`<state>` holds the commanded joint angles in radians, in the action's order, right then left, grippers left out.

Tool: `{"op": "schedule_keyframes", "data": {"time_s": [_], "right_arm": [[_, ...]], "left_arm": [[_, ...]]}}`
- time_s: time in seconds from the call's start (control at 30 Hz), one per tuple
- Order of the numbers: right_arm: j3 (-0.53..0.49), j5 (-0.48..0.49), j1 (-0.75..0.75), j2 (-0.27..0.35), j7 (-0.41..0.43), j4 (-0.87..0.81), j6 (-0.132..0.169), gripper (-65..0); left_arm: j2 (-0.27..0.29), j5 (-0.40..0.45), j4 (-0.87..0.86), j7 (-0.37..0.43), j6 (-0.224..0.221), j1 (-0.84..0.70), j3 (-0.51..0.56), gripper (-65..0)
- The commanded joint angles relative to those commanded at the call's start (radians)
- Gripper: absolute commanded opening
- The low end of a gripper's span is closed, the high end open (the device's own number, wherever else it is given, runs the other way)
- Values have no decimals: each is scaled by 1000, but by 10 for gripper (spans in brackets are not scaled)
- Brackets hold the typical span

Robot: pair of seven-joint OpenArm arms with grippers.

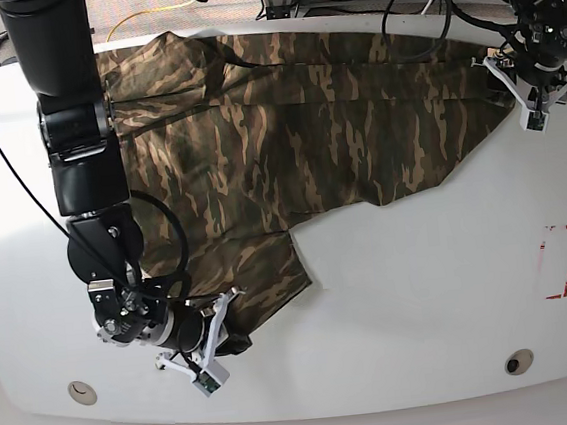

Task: Fold the T-shirt properly
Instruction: 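Drag the hem corner with the right gripper away from the left gripper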

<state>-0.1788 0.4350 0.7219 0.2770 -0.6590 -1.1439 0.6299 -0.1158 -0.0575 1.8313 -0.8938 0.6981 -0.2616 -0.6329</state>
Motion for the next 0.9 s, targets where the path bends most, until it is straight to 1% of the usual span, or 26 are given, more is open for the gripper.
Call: {"op": "schedule_keyframes", "data": {"time_s": [0.2,0.33,0.63,0.77,0.9], "right_arm": [[18,0,14,3,0,0,0,-650],[18,0,15,26,0,-5,0,-650],[20,0,46,48,0,-8,0,-650],[20,0,78,60,-2,-2,0,-650],[20,2,106,66,-6,-9,0,-650]], "left_arm": [[15,-5,-38,0,0,2,0,-299],[31,-5,-97,2,0,2,-3,-299],[29,-5,-169,3,0,2,-2,-299],[31,-2,-172,51,0,2,0,-299],[31,0,-199,57,0,-2,0,-299]]}}
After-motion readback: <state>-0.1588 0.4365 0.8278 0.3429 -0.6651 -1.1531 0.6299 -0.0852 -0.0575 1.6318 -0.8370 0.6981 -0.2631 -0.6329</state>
